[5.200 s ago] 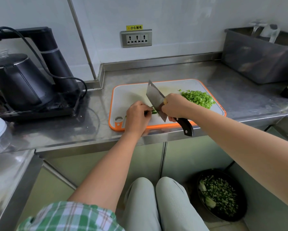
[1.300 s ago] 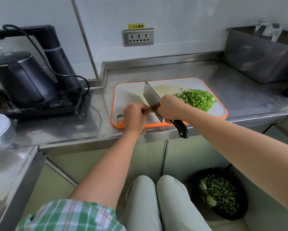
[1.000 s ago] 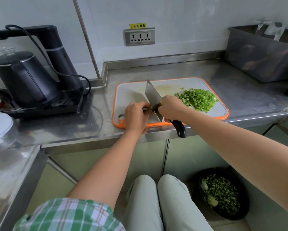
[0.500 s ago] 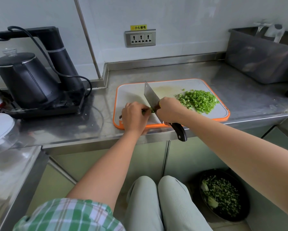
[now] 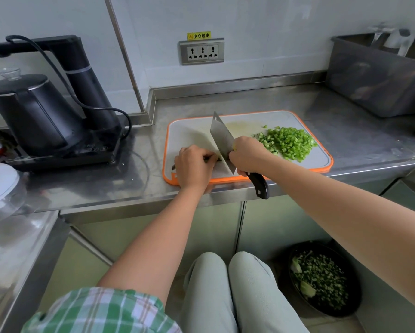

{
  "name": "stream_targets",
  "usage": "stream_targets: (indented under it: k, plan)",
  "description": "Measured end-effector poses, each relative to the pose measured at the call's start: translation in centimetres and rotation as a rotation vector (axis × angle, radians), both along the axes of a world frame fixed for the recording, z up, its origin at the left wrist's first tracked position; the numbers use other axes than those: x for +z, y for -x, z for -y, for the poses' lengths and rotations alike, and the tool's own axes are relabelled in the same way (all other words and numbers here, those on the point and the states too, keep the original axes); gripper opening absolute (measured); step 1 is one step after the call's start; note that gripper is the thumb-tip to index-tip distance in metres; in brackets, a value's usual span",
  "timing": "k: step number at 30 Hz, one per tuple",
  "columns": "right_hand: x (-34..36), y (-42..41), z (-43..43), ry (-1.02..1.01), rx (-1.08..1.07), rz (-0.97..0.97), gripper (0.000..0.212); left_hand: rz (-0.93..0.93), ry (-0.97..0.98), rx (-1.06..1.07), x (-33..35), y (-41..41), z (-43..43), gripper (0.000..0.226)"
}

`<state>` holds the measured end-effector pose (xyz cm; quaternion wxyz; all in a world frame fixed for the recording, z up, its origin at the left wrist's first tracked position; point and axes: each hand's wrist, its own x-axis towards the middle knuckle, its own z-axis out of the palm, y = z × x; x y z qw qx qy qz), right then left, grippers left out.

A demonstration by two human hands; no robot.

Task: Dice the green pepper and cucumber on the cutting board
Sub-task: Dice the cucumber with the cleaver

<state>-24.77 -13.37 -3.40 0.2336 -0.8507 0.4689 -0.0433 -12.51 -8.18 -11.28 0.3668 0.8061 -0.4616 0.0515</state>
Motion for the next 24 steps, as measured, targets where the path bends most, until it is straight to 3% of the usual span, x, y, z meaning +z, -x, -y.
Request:
stream_targets:
  k: [24]
  plan:
    - [0.4, 0.2, -0.3, -0.043, -0.022, 0.049, 0.011, -0.029, 0.014, -0.010, -0.2, -0.3, 0.0, 0.010]
